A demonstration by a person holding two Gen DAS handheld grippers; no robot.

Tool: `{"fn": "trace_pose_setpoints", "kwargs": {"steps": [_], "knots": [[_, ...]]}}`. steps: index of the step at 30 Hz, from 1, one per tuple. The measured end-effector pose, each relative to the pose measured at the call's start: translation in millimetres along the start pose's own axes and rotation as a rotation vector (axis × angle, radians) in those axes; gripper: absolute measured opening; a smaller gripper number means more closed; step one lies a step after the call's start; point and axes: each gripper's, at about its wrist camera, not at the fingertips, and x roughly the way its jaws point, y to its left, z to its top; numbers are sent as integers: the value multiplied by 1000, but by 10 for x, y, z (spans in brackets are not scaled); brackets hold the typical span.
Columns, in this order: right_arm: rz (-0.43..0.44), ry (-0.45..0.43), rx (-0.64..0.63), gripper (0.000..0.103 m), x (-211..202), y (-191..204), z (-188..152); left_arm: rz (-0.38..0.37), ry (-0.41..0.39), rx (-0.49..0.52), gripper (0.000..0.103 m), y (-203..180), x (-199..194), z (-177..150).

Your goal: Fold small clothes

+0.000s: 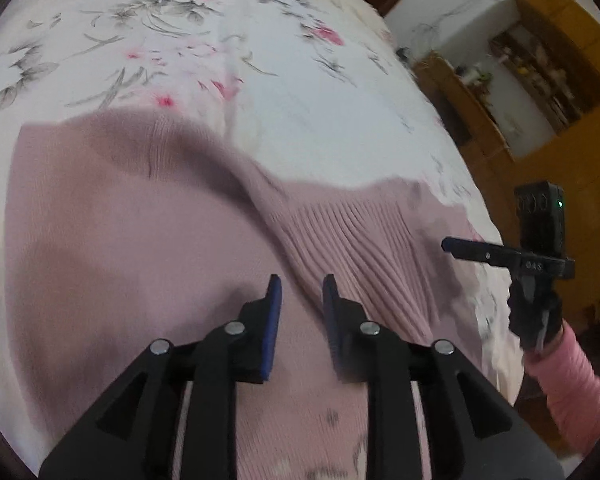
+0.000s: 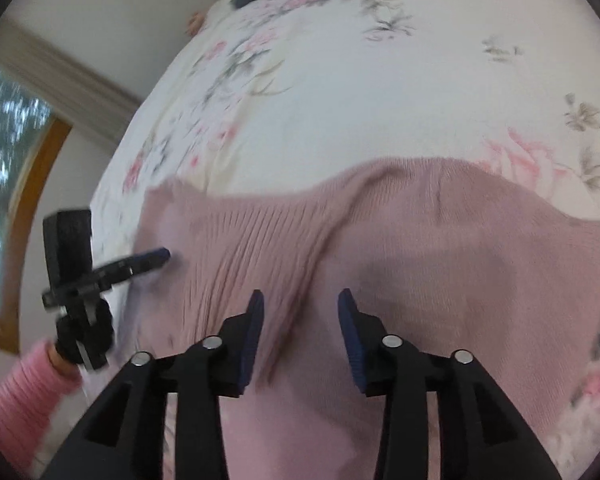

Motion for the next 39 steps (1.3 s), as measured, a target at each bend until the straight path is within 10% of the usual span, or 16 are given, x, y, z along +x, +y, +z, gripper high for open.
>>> {"fn": "trace_pose_setpoints", "kwargs": {"steps": [5, 9, 25, 28, 31, 39], "knots": [[25, 46, 101, 40, 452, -139, 288, -5, 10, -92, 24, 101, 339, 332], [33, 18, 79, 12, 537, -117, 353, 101, -16, -2, 16, 30, 431, 541], [91, 59, 71, 41, 177, 170, -323, 110, -91, 145, 24, -659, -225, -171], [81, 113, 96, 38, 350, 207, -401, 106, -34, 164, 24, -757, -53, -282], [83, 129, 120, 14, 388, 171, -403, 159, 15, 193, 24, -711, 121, -347], [51, 130, 101, 11, 335, 65, -540, 206, 60, 183, 22, -487, 250, -430]]}}
